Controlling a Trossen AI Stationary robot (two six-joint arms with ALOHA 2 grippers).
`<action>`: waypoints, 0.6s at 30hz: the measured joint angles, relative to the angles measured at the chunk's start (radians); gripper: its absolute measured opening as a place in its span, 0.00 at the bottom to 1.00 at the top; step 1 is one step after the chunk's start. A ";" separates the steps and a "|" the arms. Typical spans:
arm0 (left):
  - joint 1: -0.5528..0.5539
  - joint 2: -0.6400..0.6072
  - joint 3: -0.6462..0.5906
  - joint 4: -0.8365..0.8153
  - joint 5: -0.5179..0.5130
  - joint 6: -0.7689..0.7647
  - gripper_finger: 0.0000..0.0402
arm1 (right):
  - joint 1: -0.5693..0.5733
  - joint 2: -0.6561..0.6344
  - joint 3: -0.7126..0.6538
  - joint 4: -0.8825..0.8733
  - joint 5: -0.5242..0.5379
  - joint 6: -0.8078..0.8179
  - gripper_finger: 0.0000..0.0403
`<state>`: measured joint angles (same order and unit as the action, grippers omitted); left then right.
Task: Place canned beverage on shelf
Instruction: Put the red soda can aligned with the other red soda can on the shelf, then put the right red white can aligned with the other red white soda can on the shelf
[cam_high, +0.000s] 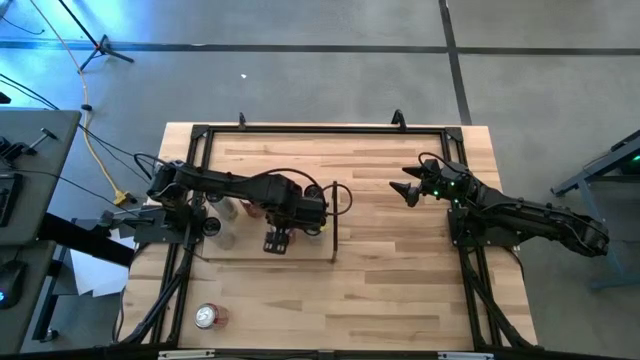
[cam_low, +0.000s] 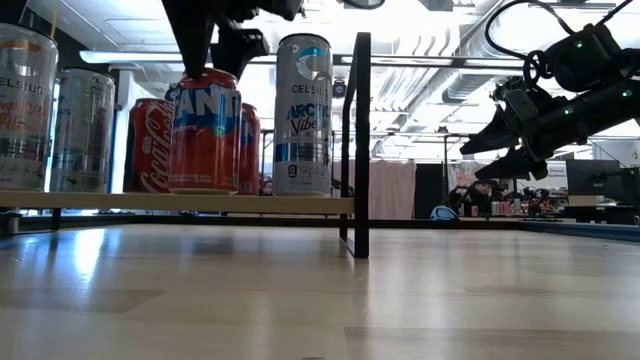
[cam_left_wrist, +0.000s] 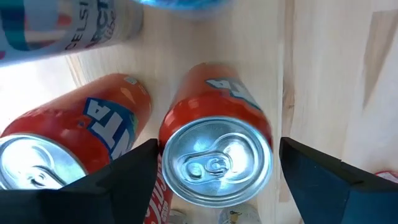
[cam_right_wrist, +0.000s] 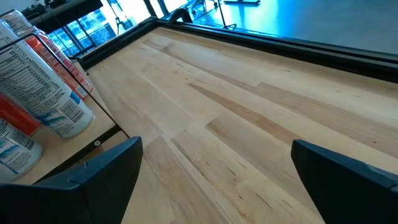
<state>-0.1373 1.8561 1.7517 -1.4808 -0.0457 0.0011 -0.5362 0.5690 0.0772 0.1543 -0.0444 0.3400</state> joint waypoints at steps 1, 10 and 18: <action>-0.005 0.000 0.004 0.000 -0.003 -0.004 0.76 | 0.000 0.000 0.000 0.000 0.000 0.000 0.99; -0.050 -0.003 0.038 -0.026 -0.055 -0.044 0.77 | 0.000 0.000 0.000 0.000 0.000 0.000 0.99; -0.113 -0.055 0.038 -0.059 -0.104 -0.148 0.77 | 0.000 0.000 0.000 0.000 0.000 0.000 0.99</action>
<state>-0.2507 1.8009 1.7897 -1.5396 -0.1495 -0.1473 -0.5363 0.5694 0.0772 0.1543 -0.0444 0.3400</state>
